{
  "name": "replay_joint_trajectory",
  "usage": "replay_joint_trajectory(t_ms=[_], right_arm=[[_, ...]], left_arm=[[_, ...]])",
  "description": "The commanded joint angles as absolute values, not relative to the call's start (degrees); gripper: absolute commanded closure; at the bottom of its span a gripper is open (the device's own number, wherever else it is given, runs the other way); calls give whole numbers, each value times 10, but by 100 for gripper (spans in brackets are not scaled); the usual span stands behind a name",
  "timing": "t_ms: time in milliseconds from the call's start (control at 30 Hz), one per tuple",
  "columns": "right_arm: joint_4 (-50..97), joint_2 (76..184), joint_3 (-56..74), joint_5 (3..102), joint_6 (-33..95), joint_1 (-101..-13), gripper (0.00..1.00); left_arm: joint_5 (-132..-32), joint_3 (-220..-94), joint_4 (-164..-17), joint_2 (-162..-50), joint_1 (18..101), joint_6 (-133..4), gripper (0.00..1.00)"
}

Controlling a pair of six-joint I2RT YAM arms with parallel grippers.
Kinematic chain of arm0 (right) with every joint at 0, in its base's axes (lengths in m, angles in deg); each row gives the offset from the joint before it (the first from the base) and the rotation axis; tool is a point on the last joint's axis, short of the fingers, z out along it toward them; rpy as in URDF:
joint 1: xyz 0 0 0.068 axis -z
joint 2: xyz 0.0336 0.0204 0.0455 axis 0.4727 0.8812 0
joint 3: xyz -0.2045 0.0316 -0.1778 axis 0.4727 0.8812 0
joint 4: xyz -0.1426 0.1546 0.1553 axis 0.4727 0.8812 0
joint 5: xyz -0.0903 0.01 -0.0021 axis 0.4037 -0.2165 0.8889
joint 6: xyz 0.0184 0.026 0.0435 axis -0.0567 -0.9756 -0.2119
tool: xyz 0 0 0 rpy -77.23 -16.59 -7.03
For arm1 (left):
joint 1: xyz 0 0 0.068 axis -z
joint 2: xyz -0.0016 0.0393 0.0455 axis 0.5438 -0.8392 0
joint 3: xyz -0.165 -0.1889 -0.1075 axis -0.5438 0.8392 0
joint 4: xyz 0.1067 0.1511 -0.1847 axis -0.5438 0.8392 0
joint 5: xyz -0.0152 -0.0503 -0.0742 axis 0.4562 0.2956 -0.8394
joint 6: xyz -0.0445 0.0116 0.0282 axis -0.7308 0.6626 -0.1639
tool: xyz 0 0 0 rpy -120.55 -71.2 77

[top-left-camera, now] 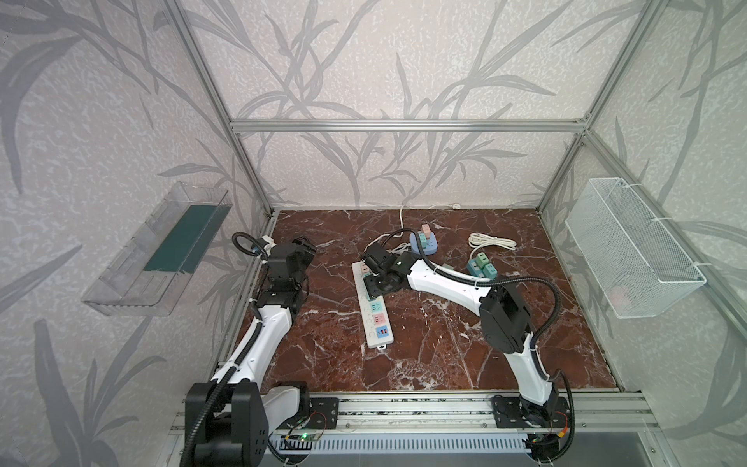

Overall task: Insert the plug
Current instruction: 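Lower the teal adapter into the white strip socket with the right gripper, then open the right gripper and hold it above the plugged teal adapter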

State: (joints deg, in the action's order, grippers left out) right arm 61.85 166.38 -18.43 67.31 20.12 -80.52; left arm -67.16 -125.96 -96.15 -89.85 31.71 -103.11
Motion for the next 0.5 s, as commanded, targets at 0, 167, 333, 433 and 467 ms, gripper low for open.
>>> replay_joint_trajectory(t_ms=[0,167,333,433,467], right_arm=[[631,1664,-143,677,195,-795,40],[619,1648,-128,677,197,-788,40],[618,1657,-134,669,202,-784,40],[620,1670,-131,664,198,-784,41],[615,1672,-123,665,196,-784,42]], left_arm=[[-676,-1261,-971,-904,314,-1030,33],[-684,-1264,-972,-908,313,-1030,34],[-687,-1265,-973,-912,313,-1029,34],[-684,-1264,-974,-911,313,-1029,35],[-683,-1263,-975,-911,313,-1029,35]])
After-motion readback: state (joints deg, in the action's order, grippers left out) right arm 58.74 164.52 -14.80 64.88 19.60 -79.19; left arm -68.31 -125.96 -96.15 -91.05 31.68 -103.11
